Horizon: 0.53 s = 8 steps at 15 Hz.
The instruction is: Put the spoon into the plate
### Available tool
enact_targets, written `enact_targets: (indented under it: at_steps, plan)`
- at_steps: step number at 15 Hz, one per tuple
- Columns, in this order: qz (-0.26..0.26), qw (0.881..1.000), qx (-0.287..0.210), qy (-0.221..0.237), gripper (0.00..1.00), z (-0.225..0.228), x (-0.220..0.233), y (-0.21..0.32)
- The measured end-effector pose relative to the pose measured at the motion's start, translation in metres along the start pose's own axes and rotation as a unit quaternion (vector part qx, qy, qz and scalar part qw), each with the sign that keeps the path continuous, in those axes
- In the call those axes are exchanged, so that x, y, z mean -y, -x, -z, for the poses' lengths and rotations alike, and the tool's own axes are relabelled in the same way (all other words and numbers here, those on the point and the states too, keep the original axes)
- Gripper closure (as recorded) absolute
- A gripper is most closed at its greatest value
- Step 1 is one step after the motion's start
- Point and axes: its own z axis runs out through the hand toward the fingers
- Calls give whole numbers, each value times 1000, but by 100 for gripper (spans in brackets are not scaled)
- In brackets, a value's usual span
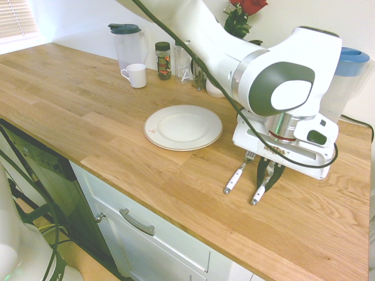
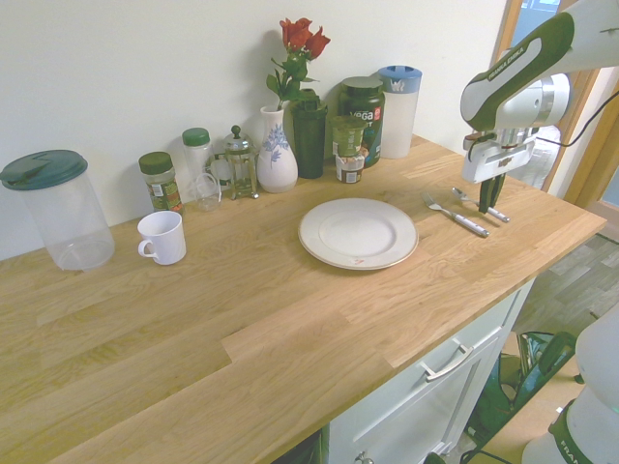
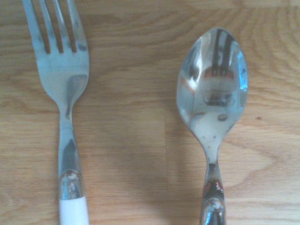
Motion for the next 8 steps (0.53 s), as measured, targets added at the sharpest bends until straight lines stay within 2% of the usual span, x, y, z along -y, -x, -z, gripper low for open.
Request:
enact_targets:
  at_steps: [4, 8]
  plan:
    - [30, 999, -19, -29, 100, 88, 21, 26]
    - [78, 995, -49, -44, 100, 139, 111, 83]
